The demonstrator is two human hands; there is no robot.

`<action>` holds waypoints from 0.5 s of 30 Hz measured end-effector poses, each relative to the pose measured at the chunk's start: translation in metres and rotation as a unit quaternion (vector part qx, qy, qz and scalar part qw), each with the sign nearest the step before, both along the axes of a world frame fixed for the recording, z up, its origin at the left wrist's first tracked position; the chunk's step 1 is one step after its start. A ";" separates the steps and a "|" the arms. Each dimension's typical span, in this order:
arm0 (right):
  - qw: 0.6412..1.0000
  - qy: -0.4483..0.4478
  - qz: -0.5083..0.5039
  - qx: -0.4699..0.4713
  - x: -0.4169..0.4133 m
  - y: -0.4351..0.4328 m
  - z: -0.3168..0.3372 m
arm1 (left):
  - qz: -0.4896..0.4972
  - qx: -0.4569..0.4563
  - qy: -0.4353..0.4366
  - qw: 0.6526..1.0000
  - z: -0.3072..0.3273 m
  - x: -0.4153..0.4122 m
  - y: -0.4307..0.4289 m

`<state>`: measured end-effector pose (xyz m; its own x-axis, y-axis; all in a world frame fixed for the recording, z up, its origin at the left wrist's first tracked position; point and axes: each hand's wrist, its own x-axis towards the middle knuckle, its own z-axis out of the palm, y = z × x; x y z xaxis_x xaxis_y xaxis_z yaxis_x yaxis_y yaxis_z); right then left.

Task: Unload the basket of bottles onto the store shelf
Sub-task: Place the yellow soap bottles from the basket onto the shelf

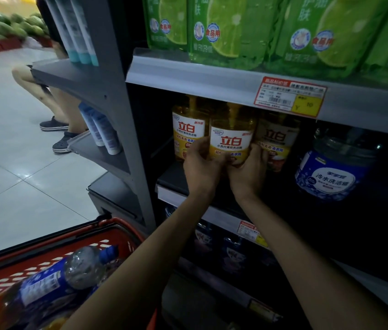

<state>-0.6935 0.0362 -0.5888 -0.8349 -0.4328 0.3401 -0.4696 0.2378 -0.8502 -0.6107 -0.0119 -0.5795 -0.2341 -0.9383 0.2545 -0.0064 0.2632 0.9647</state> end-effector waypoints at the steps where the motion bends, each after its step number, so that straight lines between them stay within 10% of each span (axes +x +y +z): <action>1: 1.000 -0.007 0.001 0.002 0.000 0.001 0.002 | -0.011 0.001 -0.009 1.000 -0.001 0.003 0.000; 15: 0.983 -0.056 0.173 0.037 0.069 0.062 0.030 | -0.071 -0.166 -0.320 0.930 0.052 0.143 0.021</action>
<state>-0.6243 0.0977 -0.5589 -0.6634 -0.7174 0.2127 -0.4385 0.1424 -0.8874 -0.4677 0.0089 -0.5276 -0.5529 -0.7811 0.2900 -0.4942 0.5877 0.6407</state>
